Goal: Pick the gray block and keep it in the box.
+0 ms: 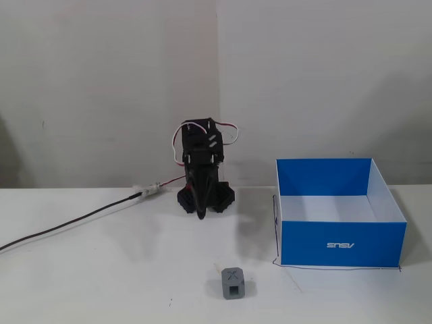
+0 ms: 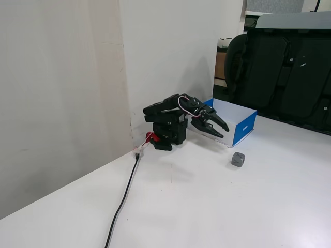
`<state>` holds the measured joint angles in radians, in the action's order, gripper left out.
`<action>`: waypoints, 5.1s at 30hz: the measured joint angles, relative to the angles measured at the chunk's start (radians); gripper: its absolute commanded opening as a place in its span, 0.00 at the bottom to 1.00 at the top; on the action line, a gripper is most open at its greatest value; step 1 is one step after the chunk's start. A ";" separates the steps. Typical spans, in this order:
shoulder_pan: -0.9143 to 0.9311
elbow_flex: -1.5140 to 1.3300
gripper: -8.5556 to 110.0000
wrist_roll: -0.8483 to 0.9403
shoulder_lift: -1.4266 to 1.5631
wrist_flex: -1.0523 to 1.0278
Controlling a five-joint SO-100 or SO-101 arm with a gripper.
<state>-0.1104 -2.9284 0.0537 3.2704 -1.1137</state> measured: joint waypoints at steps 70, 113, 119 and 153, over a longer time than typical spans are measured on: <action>-0.187 1.015 0.27 -0.212 -1.936 -0.098; -0.690 1.074 0.07 -0.215 -0.965 -0.365; -0.828 0.977 0.07 -0.215 -0.937 -0.316; -0.950 1.081 0.10 -0.225 -1.316 -0.233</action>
<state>-1.0600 -1.8469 -0.1718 1.9543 -1.3468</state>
